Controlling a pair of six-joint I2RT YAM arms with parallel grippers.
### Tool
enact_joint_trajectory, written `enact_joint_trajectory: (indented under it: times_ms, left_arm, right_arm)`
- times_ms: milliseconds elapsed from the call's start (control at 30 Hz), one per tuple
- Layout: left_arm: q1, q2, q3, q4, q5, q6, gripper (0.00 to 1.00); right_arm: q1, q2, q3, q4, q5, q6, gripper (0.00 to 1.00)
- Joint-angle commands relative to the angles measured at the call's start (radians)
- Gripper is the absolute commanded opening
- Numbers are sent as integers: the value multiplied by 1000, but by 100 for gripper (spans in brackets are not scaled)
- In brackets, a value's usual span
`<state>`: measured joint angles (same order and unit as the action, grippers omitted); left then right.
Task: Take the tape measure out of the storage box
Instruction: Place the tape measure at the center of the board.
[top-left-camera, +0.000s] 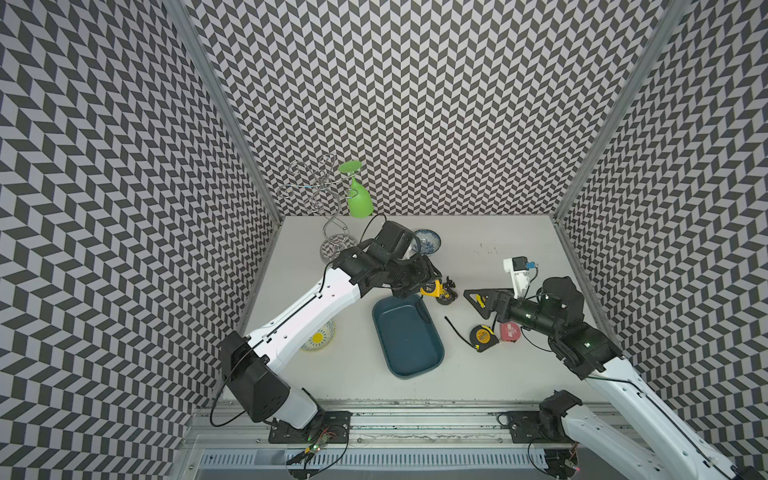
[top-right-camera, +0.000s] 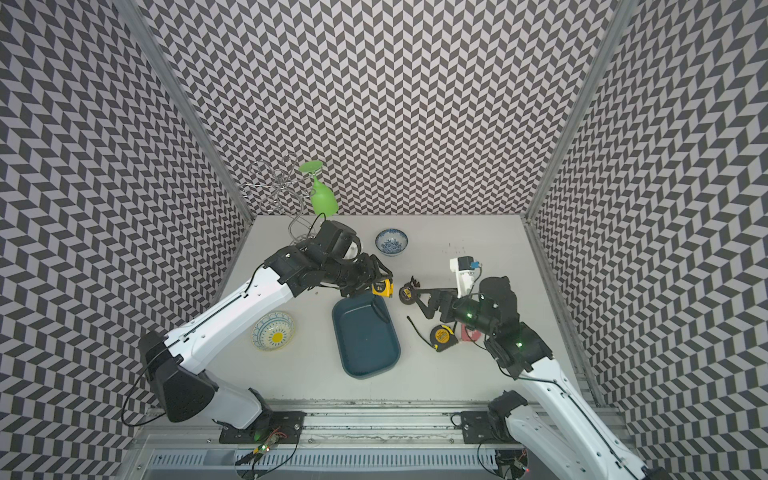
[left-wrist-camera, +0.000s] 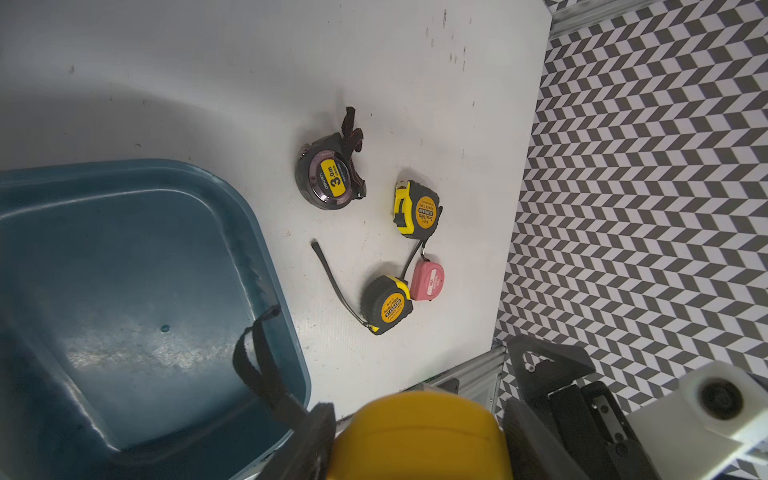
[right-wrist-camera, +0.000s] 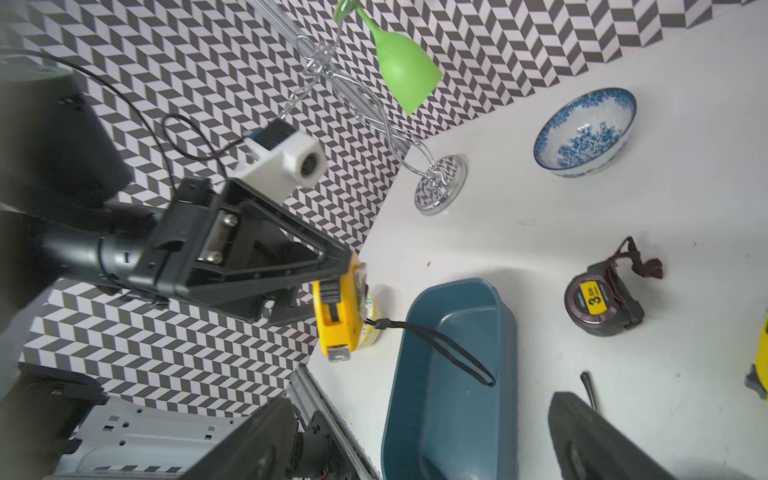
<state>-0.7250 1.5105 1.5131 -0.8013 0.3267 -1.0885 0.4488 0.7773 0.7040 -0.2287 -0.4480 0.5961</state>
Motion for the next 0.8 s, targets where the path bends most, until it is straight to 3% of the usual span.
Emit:
enact_joint_trajectory:
  times_ms: [0, 233, 467, 767]
  left_arm:
    - [2, -36, -13, 115, 28, -69, 0]
    - [-1, -11, 5, 166, 72, -95, 0]
    - [-14, -2, 15, 185, 89, -105, 0]
    - [-34, -21, -17, 233, 94, -129, 0]
  right_arm:
    - [33, -9, 8, 126, 57, 11, 100]
    - [140, 70, 27, 198, 129, 12, 100]
    - [173, 133, 48, 246, 160, 6, 97]
    - [190, 174, 55, 299, 160, 12, 70]
